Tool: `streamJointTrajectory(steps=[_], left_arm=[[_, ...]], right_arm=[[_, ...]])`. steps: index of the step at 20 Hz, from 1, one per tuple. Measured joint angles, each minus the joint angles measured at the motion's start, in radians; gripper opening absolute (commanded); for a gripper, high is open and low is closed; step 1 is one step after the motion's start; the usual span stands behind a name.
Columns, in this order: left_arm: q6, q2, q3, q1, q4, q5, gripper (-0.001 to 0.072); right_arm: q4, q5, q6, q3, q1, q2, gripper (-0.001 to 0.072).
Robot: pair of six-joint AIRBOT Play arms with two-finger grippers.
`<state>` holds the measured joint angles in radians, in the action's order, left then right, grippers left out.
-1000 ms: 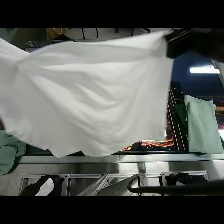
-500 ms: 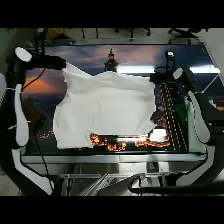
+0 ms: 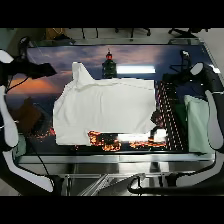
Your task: Fold the shirts.
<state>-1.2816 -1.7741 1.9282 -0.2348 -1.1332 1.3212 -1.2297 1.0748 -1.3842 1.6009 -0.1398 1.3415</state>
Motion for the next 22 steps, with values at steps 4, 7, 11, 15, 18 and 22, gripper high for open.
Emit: streamJointTrajectory(steps=[4, 7, 11, 15, 18, 22], left_arm=[[0.013, 0.151, -0.354, -0.147, 0.0, 0.055, 0.0669], [0.053, 0.218, -0.604, -0.21, 0.007, 0.02, 0.065], [0.126, 0.215, -0.802, -0.228, 0.085, -0.05, 0.065], [0.18, 0.15, -0.865, -0.225, 0.171, -0.077, 0.0278], [0.203, 0.12, -0.856, -0.223, 0.174, -0.083, 0.0012], [0.219, 0.142, -0.798, -0.224, 0.182, -0.056, 0.0012]], right_arm=[[-0.016, 0.123, 0.001, -0.182, -0.046, -0.123, 0.0362], [-0.02, 0.156, 0.004, -0.305, -0.072, -0.194, 0.0361], [-0.023, 0.192, 0.004, -0.383, -0.109, -0.236, 0.0362], [-0.023, 0.251, 0.004, -0.406, -0.151, -0.247, 0.0362], [-0.01, 0.304, 0.015, -0.427, -0.162, -0.249, 0.0363], [0.074, 0.315, 0.063, -0.537, -0.166, -0.246, 0.0364]])
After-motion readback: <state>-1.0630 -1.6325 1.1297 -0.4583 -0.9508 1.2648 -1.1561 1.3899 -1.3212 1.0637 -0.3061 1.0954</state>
